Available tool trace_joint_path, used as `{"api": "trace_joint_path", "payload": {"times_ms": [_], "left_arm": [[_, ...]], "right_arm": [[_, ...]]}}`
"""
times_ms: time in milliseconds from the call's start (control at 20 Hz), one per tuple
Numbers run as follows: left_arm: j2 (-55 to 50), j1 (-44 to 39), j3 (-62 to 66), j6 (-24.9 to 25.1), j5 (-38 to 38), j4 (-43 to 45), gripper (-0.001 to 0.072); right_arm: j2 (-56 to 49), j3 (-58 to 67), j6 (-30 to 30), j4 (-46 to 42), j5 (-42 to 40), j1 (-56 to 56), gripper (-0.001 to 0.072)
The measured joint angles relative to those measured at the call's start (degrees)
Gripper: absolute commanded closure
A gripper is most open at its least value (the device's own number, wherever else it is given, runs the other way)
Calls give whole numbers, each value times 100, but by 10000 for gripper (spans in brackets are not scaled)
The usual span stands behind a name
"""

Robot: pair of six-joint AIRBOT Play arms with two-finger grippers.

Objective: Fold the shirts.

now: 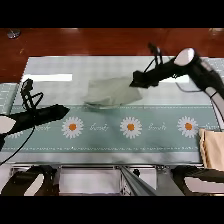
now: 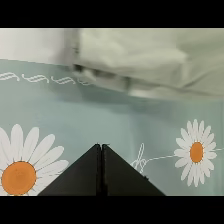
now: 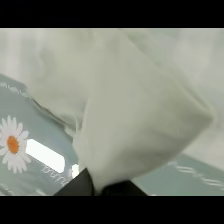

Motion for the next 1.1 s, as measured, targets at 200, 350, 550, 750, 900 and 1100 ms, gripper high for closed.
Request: {"api": "trace_joint_path", "payload": {"times_ms": [200, 350, 550, 750, 900, 1100], "left_arm": [[0, 0, 0, 0, 0, 0, 690], [0, 0, 0, 0, -2, 0, 689], [0, 0, 0, 0, 0, -2, 690], [0, 0, 0, 0, 31, -2, 689], [0, 0, 0, 0, 79, -2, 689], [0, 0, -2, 0, 219, -2, 689]], "right_arm": [[22, 1779, 511, -866, 1272, -330, 683], [271, 2579, 868, -1222, 1993, -861, 682], [863, 2959, 1314, -1700, 2787, -1858, 682], [1565, 2885, 1486, -2284, 3480, -3217, 682], [2299, 2159, 1226, -2647, 3674, -4282, 682], [3539, 319, 754, -3298, 3773, -5722, 682]]}}
